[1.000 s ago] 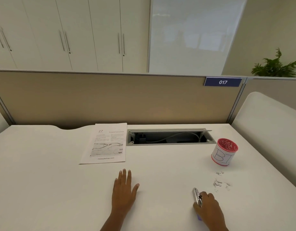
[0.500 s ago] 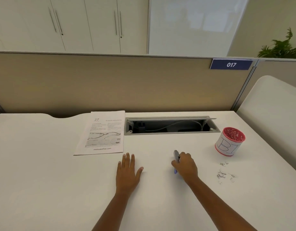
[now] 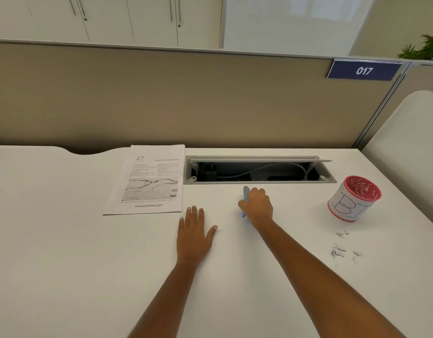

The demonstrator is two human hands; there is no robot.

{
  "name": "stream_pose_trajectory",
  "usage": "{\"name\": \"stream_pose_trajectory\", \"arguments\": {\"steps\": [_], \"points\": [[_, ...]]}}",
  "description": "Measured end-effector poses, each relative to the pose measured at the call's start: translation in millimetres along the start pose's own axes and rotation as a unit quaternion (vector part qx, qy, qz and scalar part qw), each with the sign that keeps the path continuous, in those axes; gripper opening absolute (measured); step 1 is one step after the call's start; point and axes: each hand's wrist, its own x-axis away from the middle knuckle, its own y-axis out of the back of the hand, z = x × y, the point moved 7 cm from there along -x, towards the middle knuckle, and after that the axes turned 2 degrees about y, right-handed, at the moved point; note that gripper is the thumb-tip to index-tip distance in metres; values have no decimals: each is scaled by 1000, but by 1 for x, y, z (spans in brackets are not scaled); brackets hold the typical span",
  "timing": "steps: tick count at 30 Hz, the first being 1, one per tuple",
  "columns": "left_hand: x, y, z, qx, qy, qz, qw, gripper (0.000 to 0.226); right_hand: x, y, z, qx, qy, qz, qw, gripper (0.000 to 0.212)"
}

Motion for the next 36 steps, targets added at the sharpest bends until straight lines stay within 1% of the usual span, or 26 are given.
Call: {"name": "stream_pose_trajectory", "arguments": {"steps": [7,11,13,16,20,23,25,28,31,34,36], "points": [[1,-2,1,11,9,-1,1000,80,-10,-6,-3,29,3,-5,1000,40],[3,0,-1,16,9,-30,999,86,-10,-10,-2,52,21,-7,998,39],[3,-1,-4,13,-8,-45,999,88,-11,-11,-3,43,19,-11,999,39],[3,0,-3,12,-10,-58,998,86,-11,-12,-3,29,16,-18,999,41],[5,0,-1,22,-10,-60,998,80,-5,-13,-5,34,15,-29,999,50],[5,2,1,12,-6,-47,999,66,5,-6,-14,10,17,-53,998,56],[5,3,3,6,-6,-34,999,55,16,1,-26,-23,23,-76,997,54],[9,3,5,4,-9,-31,999,52,35,10,-47,-71,48,-109,990,45],[13,-3,4,21,-5,-33,999,58,55,19,-72,-88,67,-130,985,33],[22,-2,-4,64,8,-36,997,78,74,27,-98,-83,80,-140,983,24],[32,-1,-11,78,13,-35,996,89,85,32,-116,-85,72,-139,984,22]]}}
